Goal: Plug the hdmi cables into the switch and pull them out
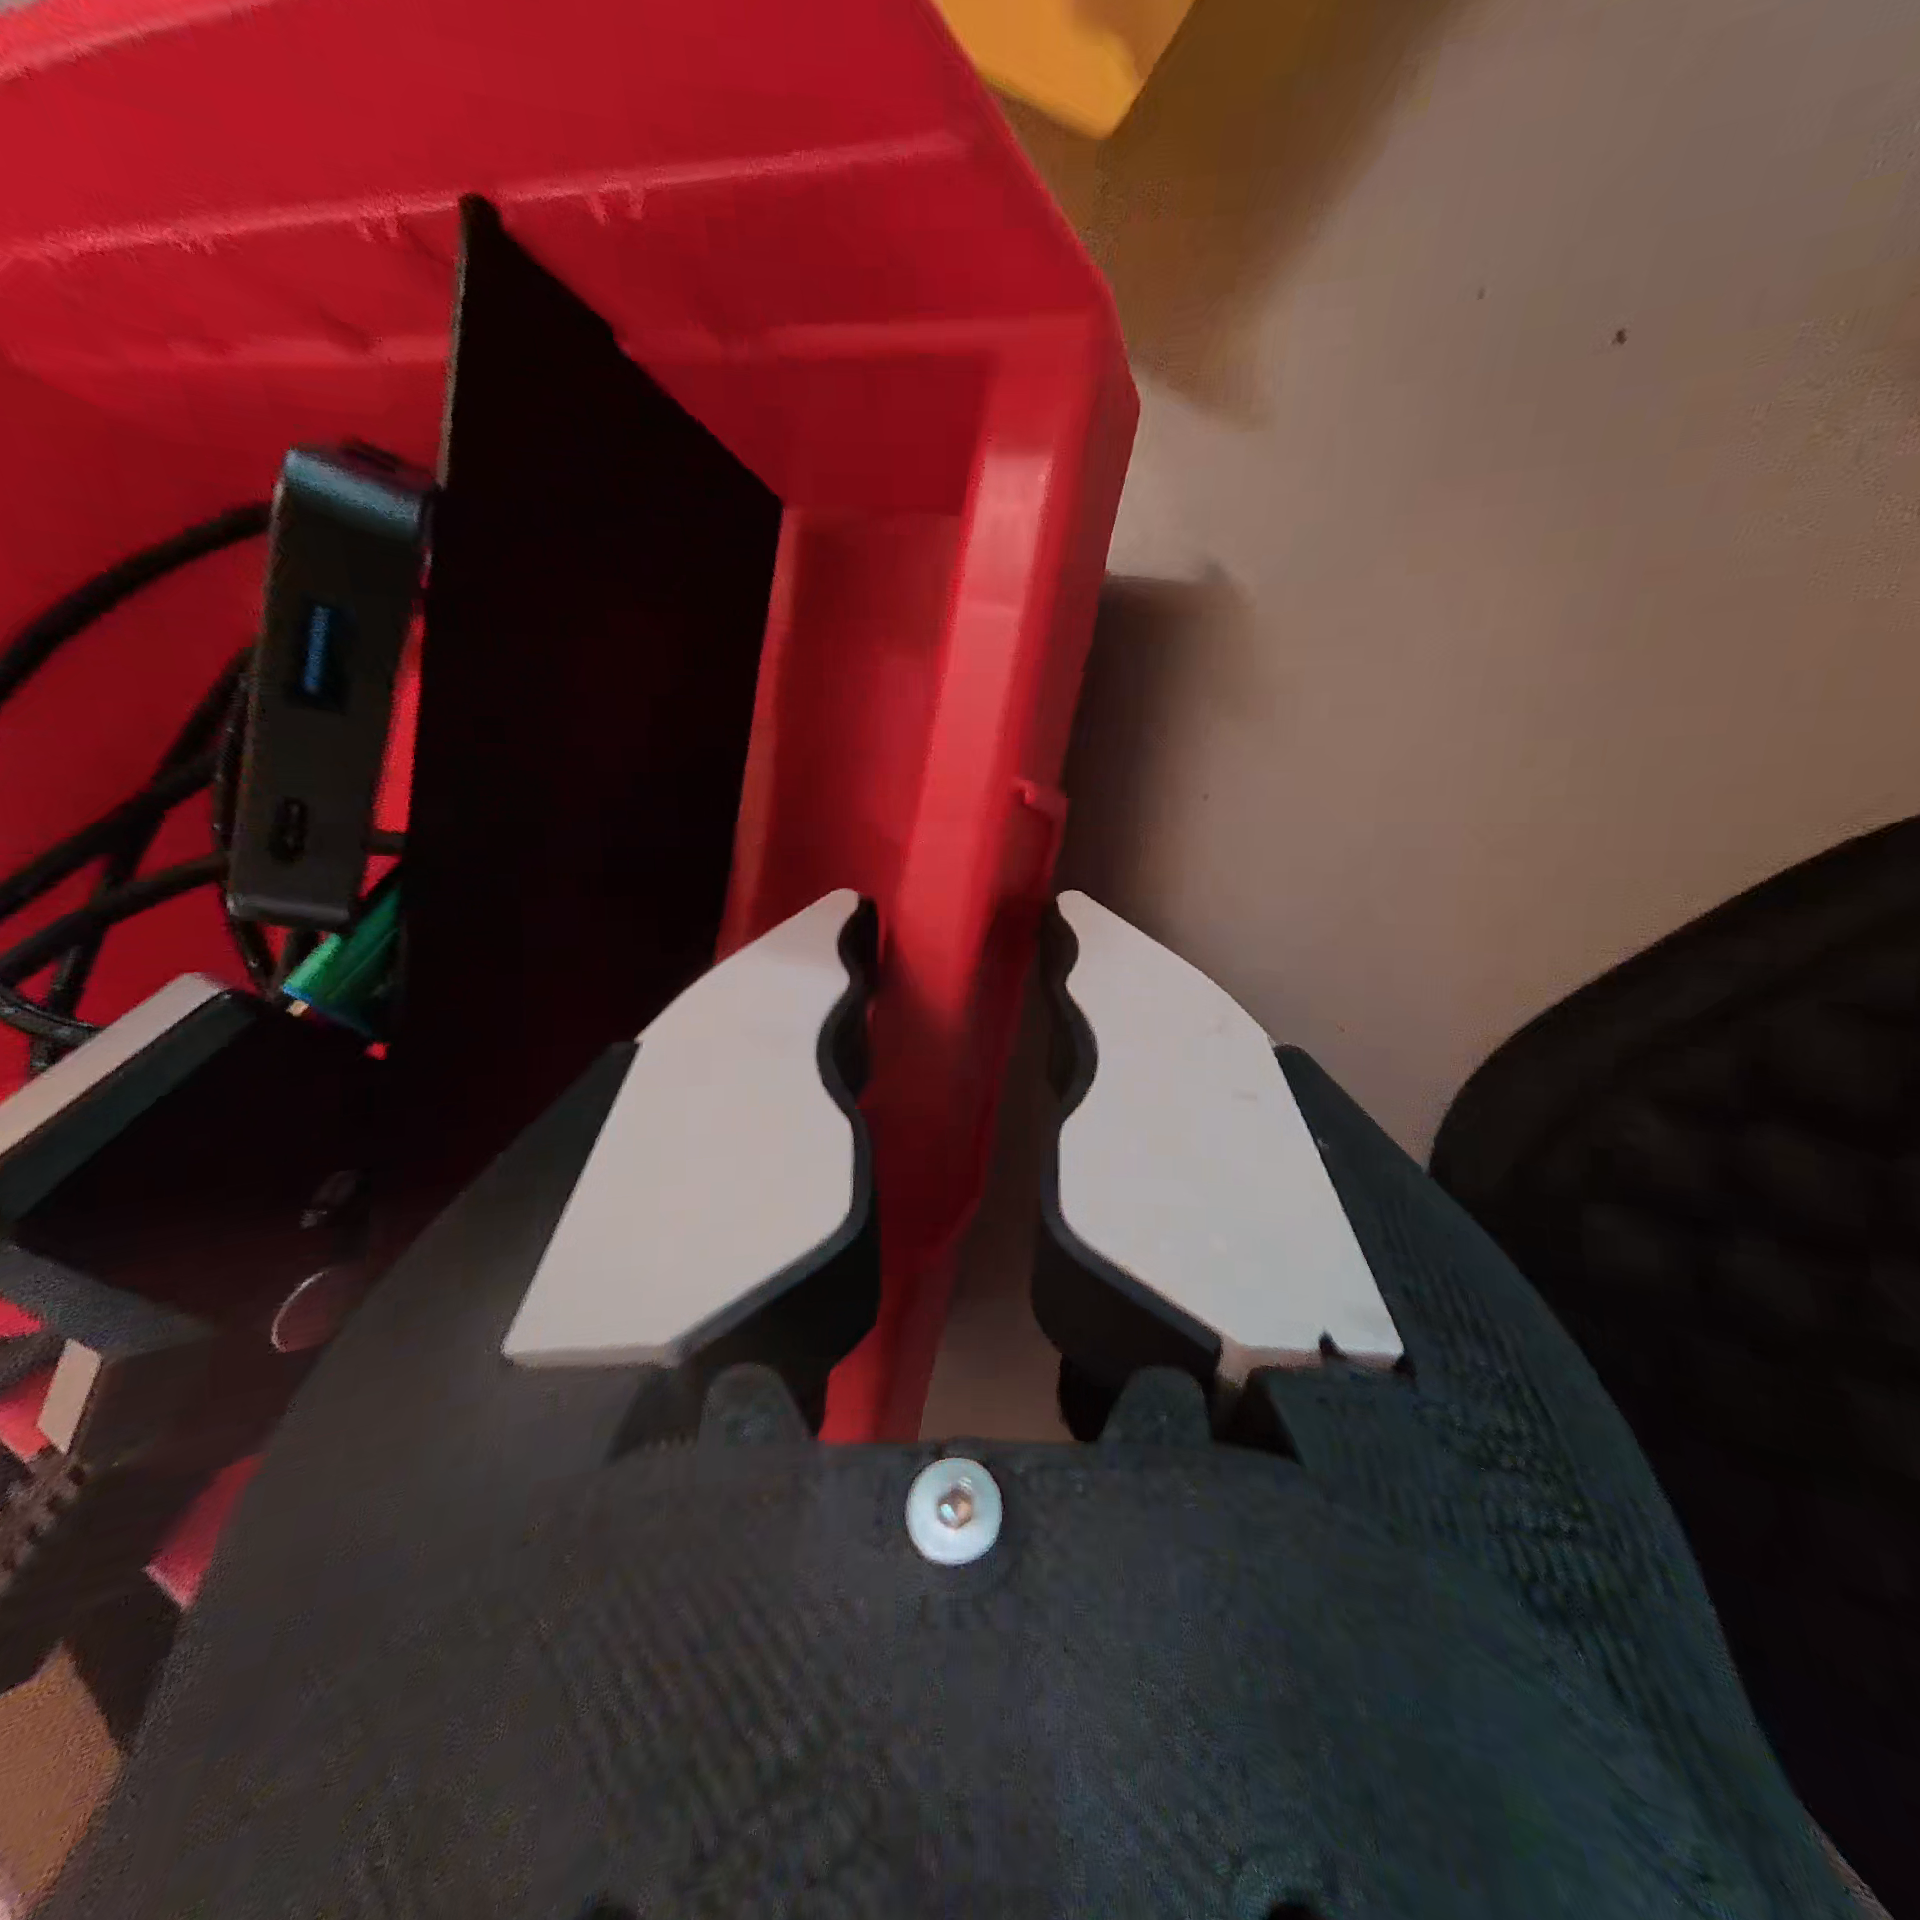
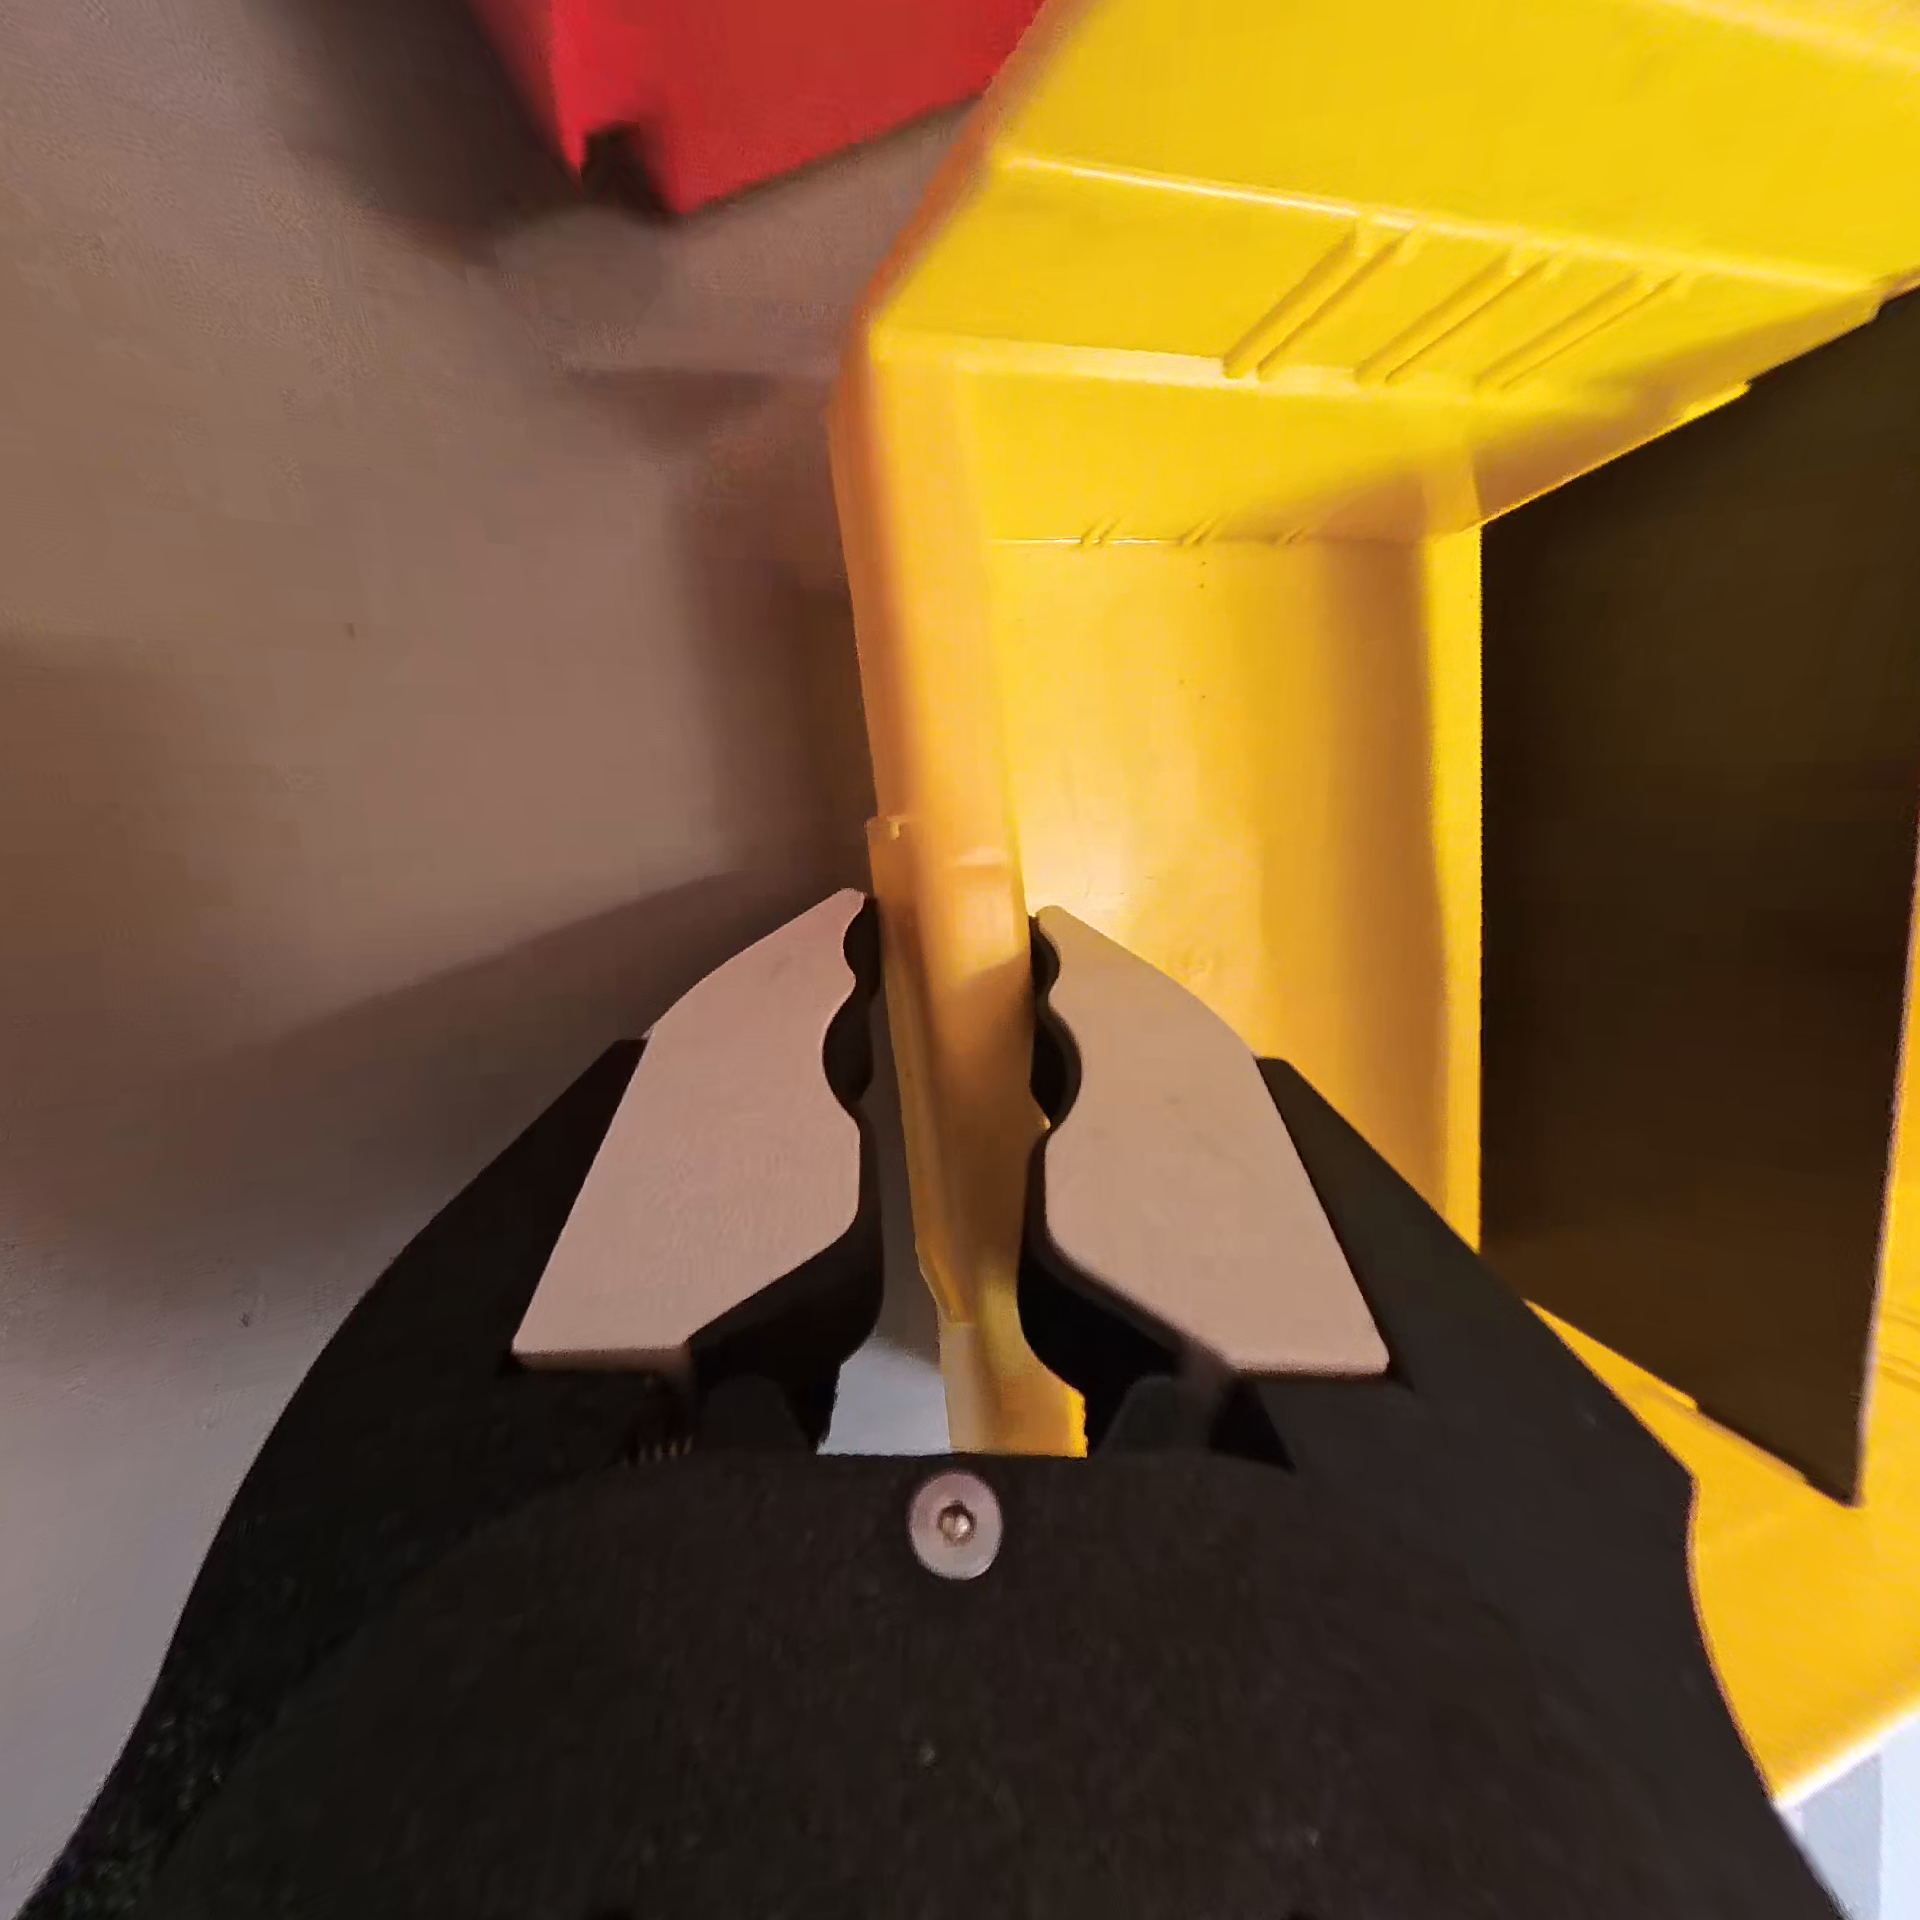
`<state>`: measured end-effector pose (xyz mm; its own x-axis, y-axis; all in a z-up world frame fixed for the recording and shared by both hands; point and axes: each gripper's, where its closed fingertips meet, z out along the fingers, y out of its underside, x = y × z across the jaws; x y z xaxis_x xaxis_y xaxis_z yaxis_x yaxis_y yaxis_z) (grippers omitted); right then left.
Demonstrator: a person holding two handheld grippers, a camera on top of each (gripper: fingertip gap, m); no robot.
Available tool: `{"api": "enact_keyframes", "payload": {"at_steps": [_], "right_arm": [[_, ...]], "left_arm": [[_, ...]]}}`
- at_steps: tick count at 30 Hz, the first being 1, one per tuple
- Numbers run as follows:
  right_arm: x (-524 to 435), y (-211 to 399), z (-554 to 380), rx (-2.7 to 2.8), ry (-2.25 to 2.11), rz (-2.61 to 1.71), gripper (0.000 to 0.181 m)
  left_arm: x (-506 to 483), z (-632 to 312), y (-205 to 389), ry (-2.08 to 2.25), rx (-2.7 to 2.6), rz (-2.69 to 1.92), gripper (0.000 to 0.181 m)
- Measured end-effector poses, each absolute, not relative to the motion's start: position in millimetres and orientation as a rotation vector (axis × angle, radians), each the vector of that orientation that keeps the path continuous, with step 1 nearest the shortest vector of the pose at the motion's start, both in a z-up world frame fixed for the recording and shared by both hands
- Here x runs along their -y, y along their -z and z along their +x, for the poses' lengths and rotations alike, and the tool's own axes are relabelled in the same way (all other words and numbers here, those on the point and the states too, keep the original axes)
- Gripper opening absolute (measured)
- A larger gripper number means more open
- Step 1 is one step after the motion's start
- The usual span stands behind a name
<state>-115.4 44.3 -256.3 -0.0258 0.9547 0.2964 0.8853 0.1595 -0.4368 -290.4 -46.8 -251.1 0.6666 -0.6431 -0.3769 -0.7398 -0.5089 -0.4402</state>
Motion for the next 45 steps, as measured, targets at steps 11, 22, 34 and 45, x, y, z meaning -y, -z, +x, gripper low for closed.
{"api": "enact_keyframes", "payload": {"at_steps": [11, 22, 34, 45], "right_arm": [[-56.2, 257.3, 25.4, 1.795, -0.110, -1.873, 0.026], [-116.4, 258.3, 94.9, 1.767, -0.073, -1.948, 0.026], [-126.4, 203.3, 55.1, 1.341, -0.365, -1.968, 0.033], [-117.5, 166.5, 14.3, 0.771, -0.690, -1.627, 0.034]], "left_arm": [[31.0, -286.8, 252.5, -0.212, -1.047, -2.293, 0.030], [5.3, -303.1, 253.4, -0.157, -1.026, -2.327, 0.028], [-39.4, -337.2, 240.4, -0.100, -0.970, -2.241, 0.031], [-33.7, -394.8, 133.6, -0.114, -0.590, -1.992, 0.033]]}}
